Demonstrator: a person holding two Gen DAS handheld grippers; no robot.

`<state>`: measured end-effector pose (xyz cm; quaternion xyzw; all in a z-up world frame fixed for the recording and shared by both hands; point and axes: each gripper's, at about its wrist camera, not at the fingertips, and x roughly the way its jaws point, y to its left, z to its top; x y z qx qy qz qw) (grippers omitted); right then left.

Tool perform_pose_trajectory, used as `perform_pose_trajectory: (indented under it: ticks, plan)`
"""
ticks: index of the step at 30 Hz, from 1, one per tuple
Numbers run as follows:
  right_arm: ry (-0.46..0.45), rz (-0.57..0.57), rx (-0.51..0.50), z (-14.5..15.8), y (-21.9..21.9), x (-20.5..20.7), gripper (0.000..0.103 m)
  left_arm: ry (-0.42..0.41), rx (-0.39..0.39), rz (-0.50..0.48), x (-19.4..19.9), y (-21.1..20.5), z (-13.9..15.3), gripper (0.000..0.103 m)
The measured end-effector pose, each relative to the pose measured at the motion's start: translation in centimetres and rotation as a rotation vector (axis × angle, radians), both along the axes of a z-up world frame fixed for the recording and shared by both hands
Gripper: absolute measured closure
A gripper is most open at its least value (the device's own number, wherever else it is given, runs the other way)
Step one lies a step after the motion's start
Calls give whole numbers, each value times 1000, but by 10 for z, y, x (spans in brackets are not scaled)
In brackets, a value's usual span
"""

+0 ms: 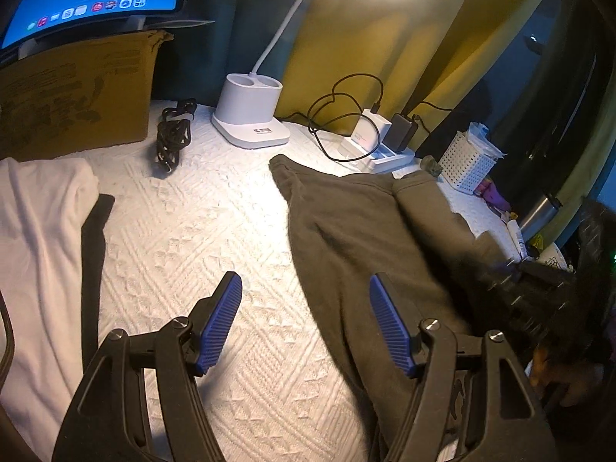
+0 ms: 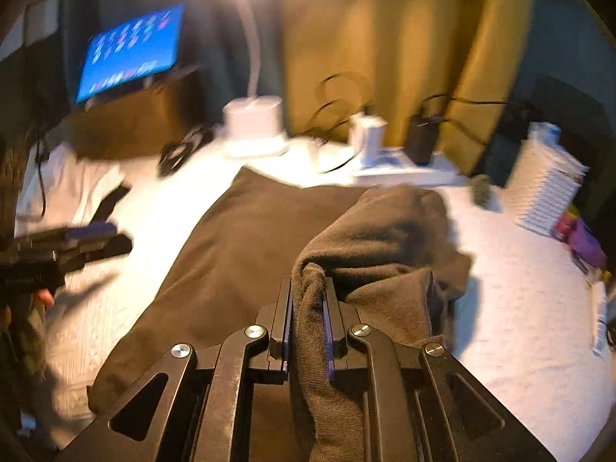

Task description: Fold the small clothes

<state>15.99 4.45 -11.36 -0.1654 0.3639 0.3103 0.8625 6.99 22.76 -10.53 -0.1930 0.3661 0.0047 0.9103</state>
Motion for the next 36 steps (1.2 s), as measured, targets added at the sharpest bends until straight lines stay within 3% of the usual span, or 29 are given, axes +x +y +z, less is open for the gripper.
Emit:
perform_pose_trajectory:
  ticks: [6, 14, 20, 23, 27, 28, 30, 31, 32, 36]
  plan:
    - [47, 8, -119, -33, 34, -14, 89, -1, -2, 12, -7, 2, -2, 34]
    - [281, 203, 32, -41, 48, -39, 88, -2, 43, 60, -16, 16, 6, 33]
    - [213, 243, 16, -25, 43, -65, 88, -16, 73, 68, -9, 11, 21, 32]
    - [137, 220, 42, 0, 19, -68, 88, -39, 87, 26, 2, -6, 34, 29]
    - [105, 143, 84, 16, -21, -52, 87, -57, 88, -68, 25, -43, 42, 25]
    - [102, 114, 82, 15, -34, -45, 84, -51, 91, -105, 34, -58, 40, 25]
    - [104, 53, 58, 8, -56, -32, 63, -31, 106, -159, 49, -81, 36, 25]
    - [108, 12, 38, 2, -70, -23, 23, -16, 123, -186, 58, -93, 34, 25]
    - [112, -24, 23, -3, -83, -16, 0, -2, 141, -216, 66, -105, 31, 25]
    - [115, -143, 3, -21, -130, 7, 0, 39, 250, -308, 96, -148, 21, 25]
